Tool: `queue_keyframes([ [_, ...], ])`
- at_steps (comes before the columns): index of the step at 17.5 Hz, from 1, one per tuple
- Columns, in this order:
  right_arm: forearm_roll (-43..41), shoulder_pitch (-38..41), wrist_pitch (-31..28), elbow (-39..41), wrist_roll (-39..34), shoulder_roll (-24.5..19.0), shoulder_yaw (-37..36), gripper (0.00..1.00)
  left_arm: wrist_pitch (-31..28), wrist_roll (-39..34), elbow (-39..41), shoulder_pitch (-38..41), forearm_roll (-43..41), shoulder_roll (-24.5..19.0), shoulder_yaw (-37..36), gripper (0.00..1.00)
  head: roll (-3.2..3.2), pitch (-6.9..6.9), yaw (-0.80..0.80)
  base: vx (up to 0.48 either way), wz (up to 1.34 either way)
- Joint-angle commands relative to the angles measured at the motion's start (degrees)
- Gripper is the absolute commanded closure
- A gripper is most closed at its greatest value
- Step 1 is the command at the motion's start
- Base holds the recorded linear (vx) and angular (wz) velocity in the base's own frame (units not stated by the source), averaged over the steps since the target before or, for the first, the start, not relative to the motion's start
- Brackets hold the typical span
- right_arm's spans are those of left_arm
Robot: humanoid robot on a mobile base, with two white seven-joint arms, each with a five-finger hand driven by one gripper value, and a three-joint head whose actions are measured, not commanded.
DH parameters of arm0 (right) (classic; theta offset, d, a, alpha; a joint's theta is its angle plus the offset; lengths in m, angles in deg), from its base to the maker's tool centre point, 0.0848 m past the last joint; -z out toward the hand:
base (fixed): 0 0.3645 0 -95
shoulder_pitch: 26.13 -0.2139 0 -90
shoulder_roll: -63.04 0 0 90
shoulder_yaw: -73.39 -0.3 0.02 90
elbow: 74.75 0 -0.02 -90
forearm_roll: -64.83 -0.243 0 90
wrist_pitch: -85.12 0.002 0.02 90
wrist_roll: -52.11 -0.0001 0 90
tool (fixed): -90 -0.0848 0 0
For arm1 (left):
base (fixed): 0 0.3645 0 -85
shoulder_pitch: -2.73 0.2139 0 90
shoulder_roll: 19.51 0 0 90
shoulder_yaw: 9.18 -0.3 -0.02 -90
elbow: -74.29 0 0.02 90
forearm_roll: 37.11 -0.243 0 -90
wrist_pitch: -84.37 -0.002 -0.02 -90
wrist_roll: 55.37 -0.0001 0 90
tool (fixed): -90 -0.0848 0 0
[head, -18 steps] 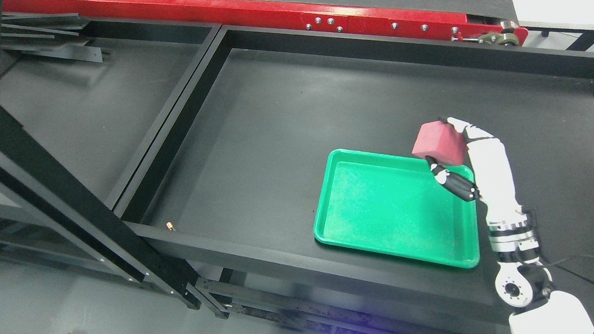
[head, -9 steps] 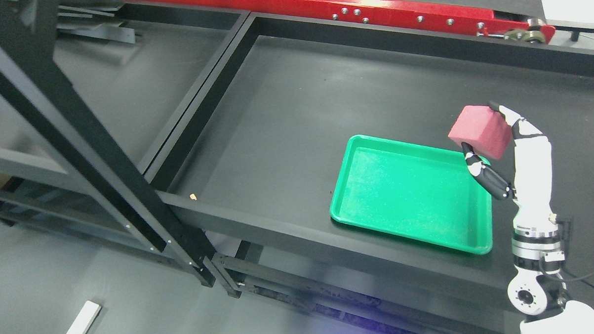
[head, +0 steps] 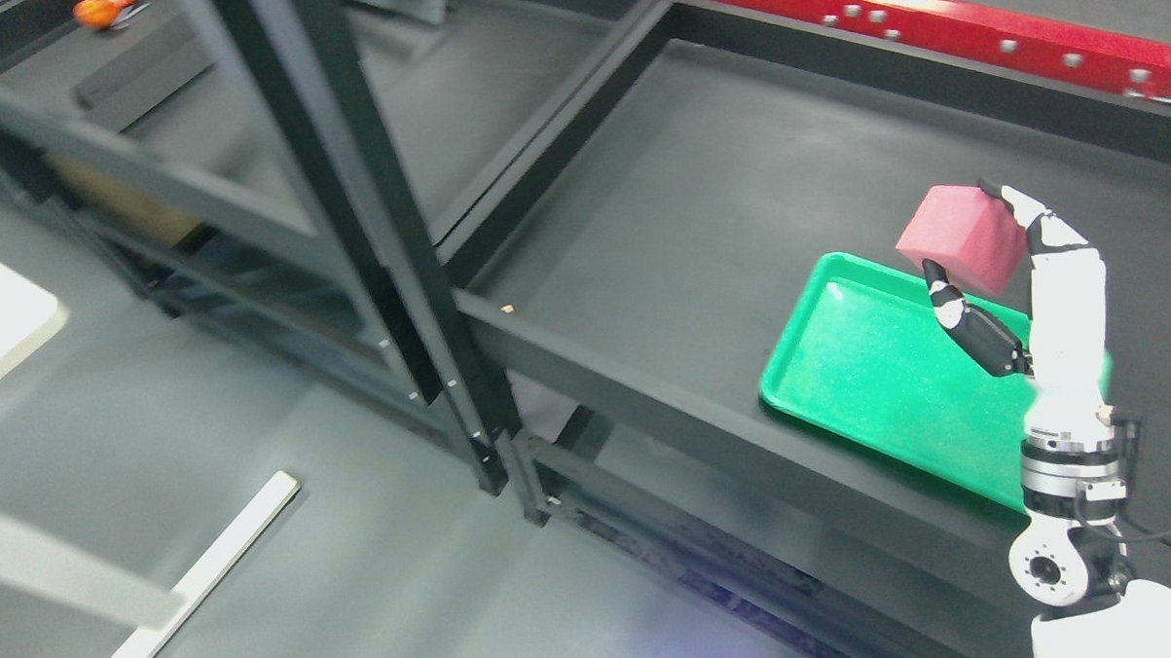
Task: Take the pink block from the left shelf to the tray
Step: 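Hold the pink cube in the right hand while turning toward the blue tray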
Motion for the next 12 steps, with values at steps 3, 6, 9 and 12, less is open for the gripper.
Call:
queue_keyframes([
  [3,0.0,1.9,-0.2,0.6,-0.1,0.3,-0.6,0.97,0.0,0.0,1.0,1.1,0.0,-1.0,0.0,0.00,0.00,0.00,0.00,-0.126,0.60],
  [6,0.0,2.0,-0.1,0.6,-0.3,0.4,-0.6,0.97,0.0,0.0,1.0,1.1,0.0,-1.0,0.0,0.00,0.00,0.01,0.00,-0.152,0.67],
  [9,0.0,2.5,-0.1,0.6,-0.3,0.4,-0.9,0.97,0.0,0.0,1.0,1.1,0.0,-1.0,0.0,0.00,0.00,0.01,0.00,-0.158,0.64],
  [12,-0.1,2.5,-0.1,0.7,-0.3,0.4,-0.9,0.97,0.0,0.0,1.0,1.1,0.0,-1.0,0.0,0.00,0.00,0.02,0.00,-0.166,0.60],
])
